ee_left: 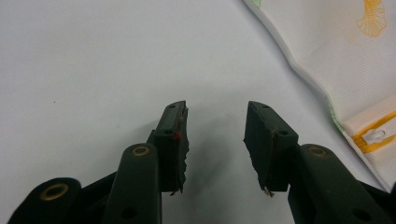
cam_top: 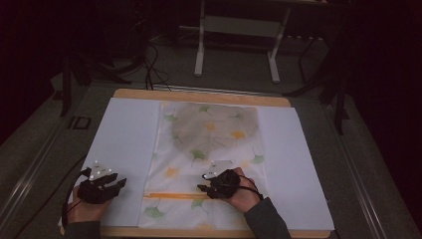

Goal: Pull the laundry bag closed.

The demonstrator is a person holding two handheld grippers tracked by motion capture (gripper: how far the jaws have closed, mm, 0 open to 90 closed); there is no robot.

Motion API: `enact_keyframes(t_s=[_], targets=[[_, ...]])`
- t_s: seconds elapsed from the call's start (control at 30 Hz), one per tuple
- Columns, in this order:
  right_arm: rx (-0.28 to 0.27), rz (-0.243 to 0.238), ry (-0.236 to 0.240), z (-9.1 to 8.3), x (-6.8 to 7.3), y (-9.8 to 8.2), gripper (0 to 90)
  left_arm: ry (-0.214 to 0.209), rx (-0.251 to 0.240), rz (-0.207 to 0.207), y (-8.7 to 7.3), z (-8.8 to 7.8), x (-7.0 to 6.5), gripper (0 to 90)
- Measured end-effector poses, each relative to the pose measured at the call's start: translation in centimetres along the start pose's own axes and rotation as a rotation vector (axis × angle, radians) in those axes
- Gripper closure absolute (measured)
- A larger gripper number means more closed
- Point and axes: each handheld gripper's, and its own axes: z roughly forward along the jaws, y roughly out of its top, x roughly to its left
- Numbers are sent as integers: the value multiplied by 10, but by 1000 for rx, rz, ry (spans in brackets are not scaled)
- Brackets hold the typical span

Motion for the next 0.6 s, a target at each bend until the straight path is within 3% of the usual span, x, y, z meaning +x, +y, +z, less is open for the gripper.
enact_keyframes(t_s=[0.6], targets=[[-4,-30,38,16,10,14,604,0,-10,5,0,-1,-1,607]])
